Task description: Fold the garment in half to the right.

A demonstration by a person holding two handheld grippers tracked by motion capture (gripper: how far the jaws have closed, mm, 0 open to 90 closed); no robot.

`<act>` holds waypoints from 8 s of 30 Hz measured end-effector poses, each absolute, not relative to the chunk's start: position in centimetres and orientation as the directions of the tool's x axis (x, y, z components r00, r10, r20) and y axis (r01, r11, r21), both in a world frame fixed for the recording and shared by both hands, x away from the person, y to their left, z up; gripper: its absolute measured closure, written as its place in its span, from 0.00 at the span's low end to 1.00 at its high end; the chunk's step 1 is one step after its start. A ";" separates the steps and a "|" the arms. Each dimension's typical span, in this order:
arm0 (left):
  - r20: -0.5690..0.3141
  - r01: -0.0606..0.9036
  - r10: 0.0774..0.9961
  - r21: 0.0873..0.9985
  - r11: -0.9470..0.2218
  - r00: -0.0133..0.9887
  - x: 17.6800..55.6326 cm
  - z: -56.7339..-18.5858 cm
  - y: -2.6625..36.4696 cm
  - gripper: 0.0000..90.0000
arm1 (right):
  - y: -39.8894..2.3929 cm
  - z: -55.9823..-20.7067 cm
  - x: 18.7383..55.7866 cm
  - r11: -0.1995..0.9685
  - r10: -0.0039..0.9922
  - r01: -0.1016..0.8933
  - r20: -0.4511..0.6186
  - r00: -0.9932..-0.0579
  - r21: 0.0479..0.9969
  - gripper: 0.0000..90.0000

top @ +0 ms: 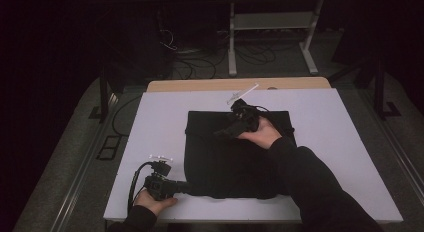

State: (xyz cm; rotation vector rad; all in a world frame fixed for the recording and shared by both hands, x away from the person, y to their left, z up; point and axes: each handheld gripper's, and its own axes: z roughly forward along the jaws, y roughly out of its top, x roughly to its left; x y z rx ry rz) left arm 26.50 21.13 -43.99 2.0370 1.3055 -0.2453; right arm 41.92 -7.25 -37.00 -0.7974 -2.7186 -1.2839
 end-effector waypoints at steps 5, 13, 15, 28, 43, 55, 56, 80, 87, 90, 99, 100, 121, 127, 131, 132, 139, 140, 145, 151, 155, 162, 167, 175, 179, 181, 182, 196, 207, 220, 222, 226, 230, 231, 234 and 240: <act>-0.469 0.847 0.733 0.453 -0.279 0.492 26.5 -43.9 20.9 0.93 | -6.4 -37.4 42.3 0.550 0.435 0.453 0.223 -0.873 0.701 0.00; -0.465 0.838 0.723 0.457 -0.298 0.511 26.5 -43.8 20.6 0.94 | -4.8 -37.9 43.2 0.602 0.440 0.419 0.156 -0.884 0.680 0.02; -0.464 0.836 0.722 0.459 -0.301 0.514 26.5 -43.8 20.6 0.94 | -4.4 -38.0 43.4 0.612 0.442 0.414 0.143 -0.886 0.674 0.03; -0.477 0.829 0.702 0.470 -0.304 0.529 26.4 -43.4 20.5 0.94 | -2.7 -38.2 44.6 0.673 0.452 0.368 0.037 -0.891 0.642 0.07; -0.484 0.822 0.690 0.481 -0.303 0.538 26.4 -43.2 20.6 0.94 | -1.2 -39.0 46.8 0.733 0.459 0.345 -0.052 -0.887 0.586 0.14; -0.487 0.822 0.686 0.479 -0.308 0.541 26.4 -43.2 20.7 0.94 | 0.4 -39.8 48.5 0.765 0.463 0.340 -0.099 -0.881 0.547 0.15; -0.487 0.822 0.686 0.479 -0.307 0.540 26.4 -43.2 20.7 0.94 | 0.5 -39.9 48.6 0.766 0.462 0.339 -0.101 -0.881 0.547 0.15; -0.492 0.820 0.677 0.475 -0.318 0.548 26.6 -43.2 20.8 0.94 | 4.6 -40.8 51.0 0.807 0.406 0.256 -0.184 -0.895 0.532 0.15; -0.492 0.820 0.676 0.473 -0.321 0.548 26.6 -43.2 20.8 0.94 | 5.0 -41.3 51.8 0.810 0.408 0.263 -0.181 -0.895 0.524 0.15; -0.493 0.820 0.675 0.472 -0.322 0.549 26.7 -43.2 20.8 0.94 | 5.2 -41.5 52.1 0.806 0.412 0.268 -0.175 -0.894 0.528 0.16; -0.496 0.821 0.673 0.472 -0.322 0.549 26.7 -43.2 20.8 0.94 | 6.0 -42.3 52.7 0.813 0.412 0.266 -0.190 -0.891 0.517 0.18; -0.496 0.820 0.672 0.472 -0.323 0.550 26.7 -43.2 20.8 0.94 | 6.0 -42.3 52.7 0.817 0.410 0.262 -0.198 -0.890 0.514 0.19; -0.498 0.819 0.670 0.475 -0.321 0.551 26.7 -43.2 20.9 0.94 | 6.2 -43.1 53.7 0.805 0.433 0.293 -0.172 -0.885 0.516 0.40; -0.499 0.822 0.671 0.472 -0.320 0.548 26.7 -43.2 20.8 0.94 | 5.7 -43.3 54.2 0.776 0.442 0.332 -0.086 -0.893 0.537 0.54; -0.500 0.822 0.671 0.472 -0.319 0.547 26.7 -43.2 20.8 0.94 | 5.8 -43.1 54.0 0.776 0.434 0.342 -0.056 -0.899 0.530 0.66; -0.499 0.822 0.672 0.473 -0.319 0.548 26.7 -43.2 20.8 0.94 | 5.8 -43.1 53.9 0.778 0.431 0.342 -0.052 -0.901 0.527 0.70; -0.497 0.821 0.672 0.473 -0.321 0.549 26.7 -43.2 20.8 0.94 | 6.2 -42.9 53.5 0.790 0.416 0.336 -0.046 -0.908 0.512 0.89; -0.497 0.821 0.672 0.472 -0.321 0.549 26.7 -43.2 20.8 0.94 | 6.3 -42.9 53.4 0.794 0.410 0.331 -0.048 -0.911 0.510 0.91; -0.500 0.822 0.671 0.473 -0.318 0.547 26.7 -43.2 20.8 0.94 | 6.6 -42.8 53.0 0.812 0.400 0.308 -0.088 -0.912 0.495 0.96; -0.500 0.818 0.666 0.480 -0.318 0.553 26.6 -43.1 20.8 0.94 | 6.8 -42.6 52.6 0.826 0.386 0.285 -0.120 -0.915 0.487 0.97; -0.501 0.814 0.664 0.488 -0.314 0.556 26.5 -42.9 20.6 0.94 | 6.8 -42.2 52.2 0.828 0.383 0.276 -0.132 -0.914 0.488 0.97; -0.500 0.803 0.654 0.511 -0.306 0.567 26.3 -42.6 20.4 0.94 | 6.3 -41.0 51.5 0.827 0.376 0.252 -0.161 -0.913 0.503 0.97; -0.495 0.787 0.641 0.535 -0.307 0.586 26.0 -42.1 19.8 0.94 | 5.5 -40.2 50.8 0.823 0.377 0.228 -0.199 -0.905 0.521 0.97; -0.487 0.769 0.628 0.559 -0.310 0.607 25.9 -41.5 19.0 0.94 | 3.7 -39.0 49.8 0.822 0.374 0.198 -0.243 -0.895 0.533 0.97; -0.485 0.758 0.618 0.574 -0.309 0.619 25.8 -41.0 18.6 0.94 | 2.6 -38.3 49.6 0.817 0.380 0.191 -0.259 -0.888 0.544 0.97; -0.482 0.751 0.613 0.585 -0.307 0.626 25.7 -40.7 18.3 0.94 | 2.1 -38.0 49.5 0.814 0.383 0.188 -0.264 -0.885 0.549 0.97; -0.482 0.748 0.610 0.589 -0.306 0.629 25.7 -40.6 18.1 0.94 | 1.8 -37.7 49.5 0.812 0.382 0.185 -0.265 -0.885 0.554 0.97; -0.465 0.701 0.559 0.629 -0.337 0.686 25.8 -38.5 15.2 0.94 | -1.4 -35.6 49.3 0.790 0.419 0.185 -0.294 -0.859 0.584 0.97; -0.462 0.670 0.514 0.649 -0.360 0.723 26.7 -37.3 12.0 0.94 | -3.3 -35.0 49.2 0.772 0.450 0.201 -0.296 -0.842 0.603 0.97; -0.463 0.643 0.466 0.666 -0.378 0.754 27.3 -36.4 9.0 0.94 | -7.1 -34.7 49.2 0.753 0.497 0.232 -0.302 -0.813 0.615 0.97; -0.459 0.635 0.459 0.671 -0.383 0.761 27.4 -36.1 8.5 0.94 | -7.5 -34.7 49.2 0.751 0.503 0.237 -0.302 -0.810 0.616 0.97; -0.454 0.623 0.444 0.677 -0.392 0.773 27.6 -35.8 7.5 0.94 | -8.4 -34.5 49.2 0.741 0.519 0.248 -0.298 -0.801 0.624 0.97; -0.451 0.614 0.429 0.675 -0.410 0.783 27.8 -35.8 6.9 0.94 | -9.2 -34.6 49.0 0.735 0.529 0.255 -0.296 -0.795 0.629 0.97; -0.449 0.611 0.426 0.673 -0.416 0.785 27.8 -35.9 6.7 0.94 | -9.4 -34.6 49.0 0.736 0.529 0.253 -0.300 -0.794 0.628 0.97; -0.452 0.608 0.416 0.674 -0.421 0.789 27.9 -36.1 6.1 0.94 | -10.2 -34.8 48.9 0.726 0.544 0.267 -0.291 -0.787 0.634 0.97; -0.454 0.599 0.397 0.671 -0.436 0.797 28.0 -36.2 5.0 0.94 | -11.8 -35.0 48.6 0.720 0.557 0.273 -0.296 -0.776 0.638 0.97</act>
